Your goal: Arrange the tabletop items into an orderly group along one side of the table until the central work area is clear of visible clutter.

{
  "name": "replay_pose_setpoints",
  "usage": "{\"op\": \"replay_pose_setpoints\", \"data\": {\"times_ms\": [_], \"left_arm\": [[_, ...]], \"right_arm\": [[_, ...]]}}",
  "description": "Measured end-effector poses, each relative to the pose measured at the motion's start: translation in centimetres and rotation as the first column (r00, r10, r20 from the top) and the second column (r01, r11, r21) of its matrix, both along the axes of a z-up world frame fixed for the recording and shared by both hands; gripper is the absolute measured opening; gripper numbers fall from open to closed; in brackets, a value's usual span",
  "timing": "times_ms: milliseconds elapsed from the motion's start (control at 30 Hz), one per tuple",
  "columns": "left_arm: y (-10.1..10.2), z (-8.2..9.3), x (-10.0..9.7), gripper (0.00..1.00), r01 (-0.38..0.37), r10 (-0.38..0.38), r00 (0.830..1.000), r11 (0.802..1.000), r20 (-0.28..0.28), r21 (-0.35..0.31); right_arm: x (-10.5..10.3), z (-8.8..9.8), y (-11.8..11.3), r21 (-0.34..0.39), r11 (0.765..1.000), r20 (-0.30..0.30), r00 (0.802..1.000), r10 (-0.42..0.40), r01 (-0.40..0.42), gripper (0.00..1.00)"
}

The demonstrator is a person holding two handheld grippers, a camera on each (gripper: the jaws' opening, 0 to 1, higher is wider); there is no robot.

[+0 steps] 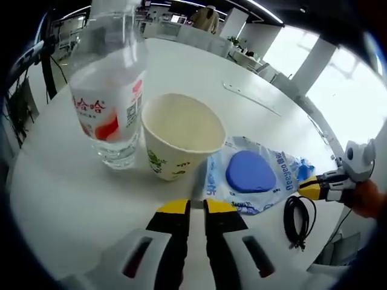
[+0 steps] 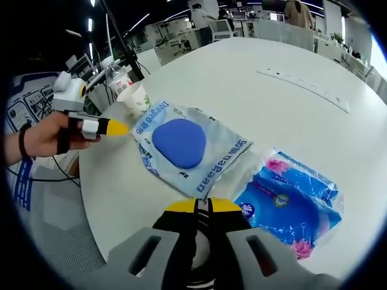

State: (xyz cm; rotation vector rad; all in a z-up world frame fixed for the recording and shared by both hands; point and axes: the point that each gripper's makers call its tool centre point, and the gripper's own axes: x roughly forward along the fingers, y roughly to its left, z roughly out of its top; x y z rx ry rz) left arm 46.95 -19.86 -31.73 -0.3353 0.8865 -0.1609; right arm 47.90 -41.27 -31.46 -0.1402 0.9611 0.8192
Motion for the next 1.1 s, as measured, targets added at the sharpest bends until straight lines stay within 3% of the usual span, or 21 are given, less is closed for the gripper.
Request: {"op": "replay_pose_setpoints", "data": {"times_ms": [433,767,933,1100], "left_arm": [[0.4,0.3,-3.0,0.09,0.002,-0.002,1.0,1.0,0.006,0.002],[0.3,2.2,-4.4,0.14,0.053,-0.054,0.997,0.998,0.063,0.021],[0.4,2.6,-5.2,0.16,0.072,-0.073,0.994,0.997,0.077,0.019],[0.0,3.6,-5.8,0.21,0.119,-0.12,0.985,0.993,0.121,0.02]], "right_arm": [[-1.2,0.6,-1.7,-0.017,1.0,0.029,1.0,-0.006,0.007,0.05],[-2.7,0.6,-4.3,-0.066,0.998,0.055,0.998,0.01,-0.006,0.06],[-3.9,0.3,-4.8,-0.091,0.995,0.063,0.997,0.052,-0.047,0.13],[-4.2,0.0,-5.0,-0.094,0.995,0.059,0.997,0.04,-0.034,0.15]]}}
